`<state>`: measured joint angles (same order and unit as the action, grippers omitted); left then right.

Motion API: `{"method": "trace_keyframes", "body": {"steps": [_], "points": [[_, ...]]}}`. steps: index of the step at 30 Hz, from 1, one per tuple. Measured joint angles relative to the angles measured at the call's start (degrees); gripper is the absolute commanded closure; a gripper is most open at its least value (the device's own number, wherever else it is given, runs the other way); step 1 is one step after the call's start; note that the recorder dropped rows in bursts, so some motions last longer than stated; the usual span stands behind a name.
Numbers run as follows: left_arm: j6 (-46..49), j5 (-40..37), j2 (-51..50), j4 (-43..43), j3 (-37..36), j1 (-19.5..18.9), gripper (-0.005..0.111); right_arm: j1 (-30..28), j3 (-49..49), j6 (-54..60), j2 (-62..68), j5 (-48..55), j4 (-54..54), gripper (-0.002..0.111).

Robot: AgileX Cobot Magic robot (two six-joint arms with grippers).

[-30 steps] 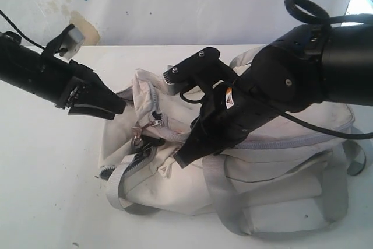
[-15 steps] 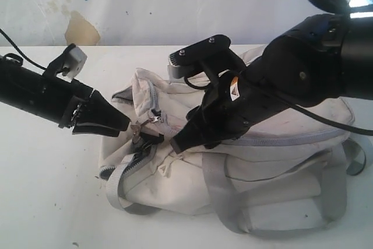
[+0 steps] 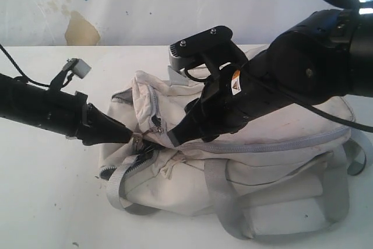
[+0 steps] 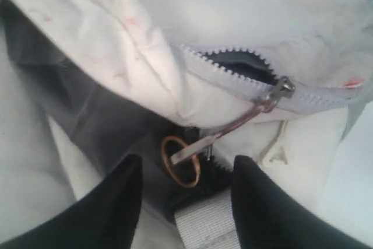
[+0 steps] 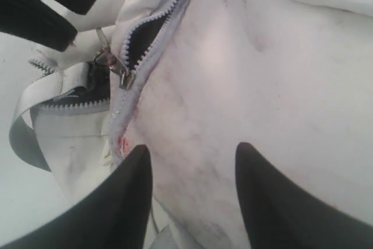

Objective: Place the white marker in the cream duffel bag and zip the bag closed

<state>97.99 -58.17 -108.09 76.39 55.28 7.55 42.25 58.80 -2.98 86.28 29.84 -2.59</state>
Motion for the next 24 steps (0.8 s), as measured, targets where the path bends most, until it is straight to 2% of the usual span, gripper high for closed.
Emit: {"method": "trace_keyframes", "body": {"steps": [4, 9, 20, 24], "points": [[5.9, 3.1, 0.0, 1.6, -0.5, 2.9, 0.057, 0.0, 0.0, 0.0, 0.0, 0.0, 0.0, 0.065], [8.5, 9.3, 0.0, 1.7, -0.5, 4.2, 0.057, 0.0, 0.0, 0.0, -0.3, 0.1, 0.0, 0.065], [11.6, 9.2, 0.0, 1.8, -0.5, 4.5, 0.057, 0.0, 0.0, 0.0, -0.4, 0.0, 0.0, 0.065], [12.2, 9.5, 0.0, 1.8, -0.5, 6.1, 0.057, 0.0, 0.0, 0.0, -0.4, -0.8, 0.0, 0.065]]}}
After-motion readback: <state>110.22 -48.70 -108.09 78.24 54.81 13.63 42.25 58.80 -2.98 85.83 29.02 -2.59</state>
